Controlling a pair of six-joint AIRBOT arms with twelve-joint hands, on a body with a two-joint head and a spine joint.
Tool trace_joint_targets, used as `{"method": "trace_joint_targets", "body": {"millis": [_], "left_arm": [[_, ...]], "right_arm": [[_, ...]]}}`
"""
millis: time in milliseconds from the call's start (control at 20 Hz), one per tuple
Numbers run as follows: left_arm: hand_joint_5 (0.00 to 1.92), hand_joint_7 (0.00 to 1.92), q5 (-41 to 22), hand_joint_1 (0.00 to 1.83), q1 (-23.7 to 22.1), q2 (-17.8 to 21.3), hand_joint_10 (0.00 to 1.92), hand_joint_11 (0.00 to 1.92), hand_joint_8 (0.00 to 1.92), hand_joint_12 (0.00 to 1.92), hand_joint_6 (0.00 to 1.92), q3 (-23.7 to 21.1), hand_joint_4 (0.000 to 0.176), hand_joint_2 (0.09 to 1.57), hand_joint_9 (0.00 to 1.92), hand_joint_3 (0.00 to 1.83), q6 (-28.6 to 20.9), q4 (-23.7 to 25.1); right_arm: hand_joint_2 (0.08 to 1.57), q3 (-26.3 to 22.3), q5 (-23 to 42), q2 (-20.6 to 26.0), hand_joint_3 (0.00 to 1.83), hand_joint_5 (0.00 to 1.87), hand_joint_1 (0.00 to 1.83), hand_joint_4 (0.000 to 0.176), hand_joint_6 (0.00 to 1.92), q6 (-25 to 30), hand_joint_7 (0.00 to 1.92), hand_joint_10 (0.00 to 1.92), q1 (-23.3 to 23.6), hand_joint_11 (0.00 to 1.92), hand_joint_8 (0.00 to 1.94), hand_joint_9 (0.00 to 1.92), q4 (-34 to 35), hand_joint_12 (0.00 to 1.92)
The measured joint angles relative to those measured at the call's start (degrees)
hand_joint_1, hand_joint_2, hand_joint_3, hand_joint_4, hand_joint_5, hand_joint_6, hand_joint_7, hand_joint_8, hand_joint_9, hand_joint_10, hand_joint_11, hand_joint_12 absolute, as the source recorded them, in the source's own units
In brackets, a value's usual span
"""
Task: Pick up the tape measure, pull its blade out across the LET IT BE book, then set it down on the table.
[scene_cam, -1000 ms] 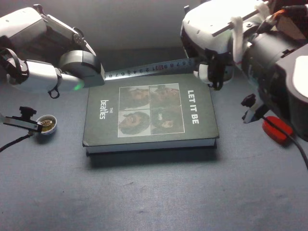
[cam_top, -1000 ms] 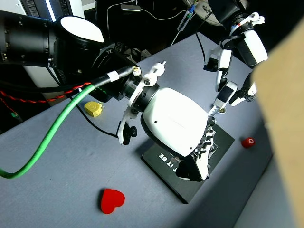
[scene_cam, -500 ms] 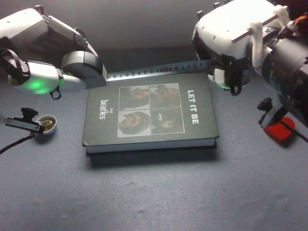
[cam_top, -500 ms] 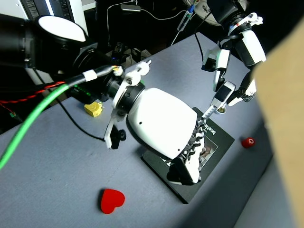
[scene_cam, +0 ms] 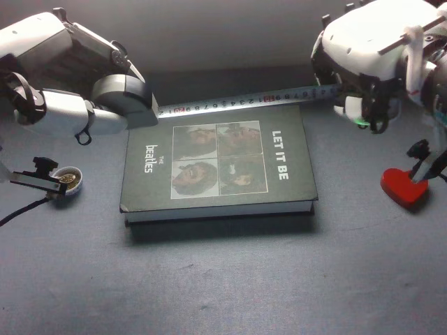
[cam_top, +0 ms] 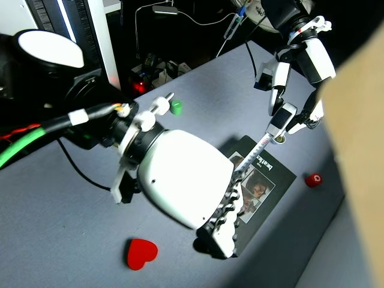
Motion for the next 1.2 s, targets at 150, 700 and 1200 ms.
{"method": "trace_joint_targets", "body": {"millis": [150,700,1200], "left_arm": [[1.04,1.0,-0.02,1.38,0.0,0.0,1.26,0.97,0.93,0.86,0.68,0.0,0.0,1.1,0.93,0.0,0.0,-0.07],[1.01,1.01,-0.02,1.38,0.0,0.04,1.26,0.96,0.93,0.86,0.7,0.0,0.0,1.1,0.93,0.0,0.0,-0.11],[1.01,1.01,-0.07,1.38,0.11,0.17,1.26,0.97,0.93,0.86,0.7,-0.26,0.0,1.1,0.93,0.0,0.52,-1.49]], "right_arm": [[1.17,0.0,0.61,1.64,0.0,0.81,1.21,0.0,1.15,0.09,0.97,1.16,0.0,0.67,1.16,0.82,0.02,1.57],[1.17,-0.04,2.38,4.61,0.0,0.8,1.22,0.0,1.15,0.26,0.98,1.16,0.0,0.67,1.16,0.82,0.02,1.56],[1.18,0.72,2.86,5.42,0.0,0.76,1.35,0.0,1.15,0.33,0.93,1.46,0.07,0.66,1.11,0.79,0.02,1.57]]}}
